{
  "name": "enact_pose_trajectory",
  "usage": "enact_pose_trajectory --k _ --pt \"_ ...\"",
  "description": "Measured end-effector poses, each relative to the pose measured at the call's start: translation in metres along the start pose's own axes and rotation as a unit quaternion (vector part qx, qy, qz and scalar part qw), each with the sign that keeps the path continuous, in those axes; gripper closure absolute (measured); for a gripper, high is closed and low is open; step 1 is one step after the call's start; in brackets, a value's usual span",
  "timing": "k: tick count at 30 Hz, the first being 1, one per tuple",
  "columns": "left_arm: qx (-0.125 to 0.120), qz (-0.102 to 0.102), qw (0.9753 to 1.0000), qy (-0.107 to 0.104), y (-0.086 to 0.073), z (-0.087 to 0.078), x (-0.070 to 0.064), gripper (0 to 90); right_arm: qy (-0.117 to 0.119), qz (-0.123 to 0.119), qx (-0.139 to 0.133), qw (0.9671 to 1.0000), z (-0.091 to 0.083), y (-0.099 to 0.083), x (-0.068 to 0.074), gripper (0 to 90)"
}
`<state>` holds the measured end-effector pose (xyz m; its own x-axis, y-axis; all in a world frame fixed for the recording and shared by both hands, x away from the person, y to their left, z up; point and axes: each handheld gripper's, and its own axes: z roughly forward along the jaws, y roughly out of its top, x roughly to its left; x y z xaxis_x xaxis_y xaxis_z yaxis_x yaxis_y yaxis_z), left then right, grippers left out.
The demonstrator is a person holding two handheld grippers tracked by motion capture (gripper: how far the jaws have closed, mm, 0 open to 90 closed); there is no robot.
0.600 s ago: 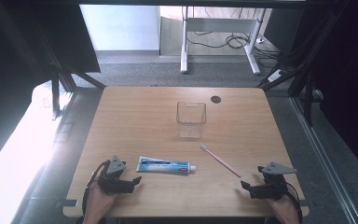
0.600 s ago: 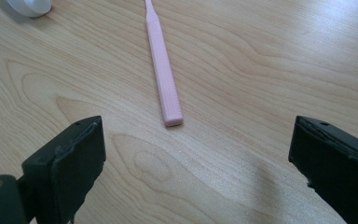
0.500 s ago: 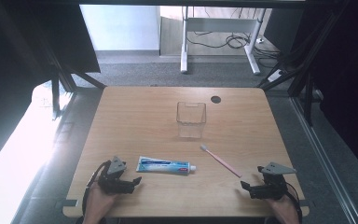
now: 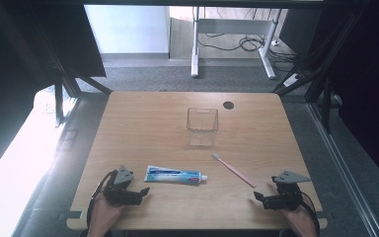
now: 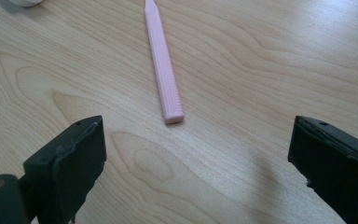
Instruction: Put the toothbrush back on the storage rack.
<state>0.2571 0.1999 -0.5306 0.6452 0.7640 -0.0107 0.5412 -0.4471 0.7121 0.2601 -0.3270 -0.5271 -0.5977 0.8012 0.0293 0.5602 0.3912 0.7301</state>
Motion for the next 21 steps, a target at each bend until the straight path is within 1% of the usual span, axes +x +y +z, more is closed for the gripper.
enact_pose_trajectory --k 2,5,7,8,9,11,13,14,15,16,17,18,20,21 --pt "0.000 0.001 1.0000 0.001 0.000 0.000 0.000 13.7 0.000 -0.002 0.002 1.0000 0.001 0.001 0.000 4.9" --pt "-0.001 -0.003 1.0000 0.004 -0.001 -0.001 0.002 13.6 -0.002 -0.008 0.017 0.9998 0.004 0.005 0.002 5.4" --pt "-0.003 -0.005 1.0000 0.005 -0.001 -0.001 0.003 13.5 -0.003 -0.011 0.021 0.9997 0.005 0.007 0.002 5.4" --pt "-0.004 -0.007 1.0000 0.006 -0.001 -0.002 0.004 13.5 0.000 -0.014 0.032 0.9994 0.007 0.011 0.003 5.4" --pt "-0.005 -0.008 0.9999 0.005 -0.002 -0.002 0.004 13.5 0.000 -0.014 0.032 0.9994 0.007 0.011 0.003 5.4" --pt "-0.007 -0.010 0.9999 0.006 -0.002 -0.002 0.004 13.5 0.003 -0.021 0.049 0.9986 0.009 0.017 0.005 5.4" --pt "-0.006 -0.009 0.9999 0.004 -0.001 -0.002 0.004 13.5 0.002 -0.023 0.054 0.9983 0.009 0.018 0.005 5.4" --pt "-0.004 -0.008 1.0000 0.003 -0.001 -0.001 0.003 13.5 -0.002 -0.027 0.072 0.9970 0.012 0.021 0.006 5.5" --pt "-0.004 -0.008 1.0000 0.003 -0.001 -0.001 0.003 13.6 -0.002 -0.027 0.072 0.9970 0.012 0.021 0.006 5.5" --pt "-0.004 -0.009 0.9999 0.003 -0.001 0.000 0.003 13.5 -0.003 -0.028 0.084 0.9961 0.013 0.023 0.005 5.5" --pt "-0.004 -0.009 0.9999 0.003 -0.001 0.000 0.003 13.5 -0.003 -0.028 0.084 0.9961 0.013 0.023 0.005 5.5" --pt "-0.004 -0.008 1.0000 0.002 -0.001 0.000 0.003 13.5 -0.002 -0.026 0.092 0.9954 0.014 0.024 0.003 6.0" --pt "-0.004 -0.009 1.0000 0.002 -0.001 0.000 0.003 13.5 -0.001 -0.025 0.094 0.9953 0.014 0.025 0.003 6.5" --pt "-0.004 -0.010 0.9999 0.002 -0.001 0.000 0.003 13.5 0.006 -0.020 0.100 0.9947 0.015 0.028 0.003 8.2"
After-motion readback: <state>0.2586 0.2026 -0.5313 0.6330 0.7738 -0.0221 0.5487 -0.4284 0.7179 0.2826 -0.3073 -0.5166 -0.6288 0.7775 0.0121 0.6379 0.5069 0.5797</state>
